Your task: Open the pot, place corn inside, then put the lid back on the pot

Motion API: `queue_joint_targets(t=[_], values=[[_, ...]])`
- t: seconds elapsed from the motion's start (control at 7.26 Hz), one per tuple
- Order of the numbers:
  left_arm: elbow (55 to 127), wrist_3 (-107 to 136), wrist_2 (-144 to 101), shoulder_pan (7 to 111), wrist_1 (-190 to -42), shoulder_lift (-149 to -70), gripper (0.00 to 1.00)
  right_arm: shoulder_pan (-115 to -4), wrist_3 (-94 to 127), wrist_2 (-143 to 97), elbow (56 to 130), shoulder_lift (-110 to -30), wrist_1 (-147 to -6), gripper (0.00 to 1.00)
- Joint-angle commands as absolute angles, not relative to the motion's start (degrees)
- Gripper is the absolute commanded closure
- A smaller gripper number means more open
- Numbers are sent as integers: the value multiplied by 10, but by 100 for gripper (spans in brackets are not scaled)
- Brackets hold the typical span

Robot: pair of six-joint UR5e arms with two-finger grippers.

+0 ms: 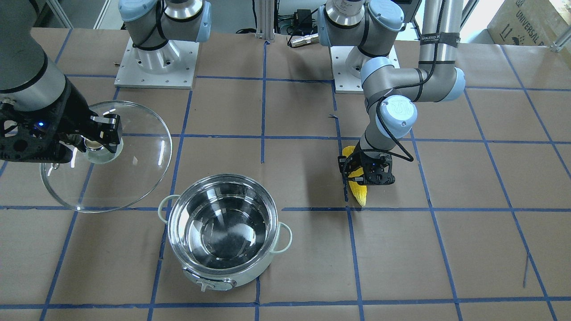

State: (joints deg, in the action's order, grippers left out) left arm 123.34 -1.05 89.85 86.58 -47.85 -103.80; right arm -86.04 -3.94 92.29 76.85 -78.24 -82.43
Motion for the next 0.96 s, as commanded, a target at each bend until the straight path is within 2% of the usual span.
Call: queue_joint_targets(t=[0.0,0.41,0.55,0.83], values=[[1204,-11,899,864,-485,-1027,97,-861,-39,920,788,-795,-841,71],[1001,21,867,912,-664,-1045,96,-860,-40,920,815,-809,-870,70],[938,41,850,938,-677,-1062,96,-860,-40,921,814,-809,-872,70],[780,63,857,1003,-757,-1136,96,-860,-42,922,810,-806,-877,69]])
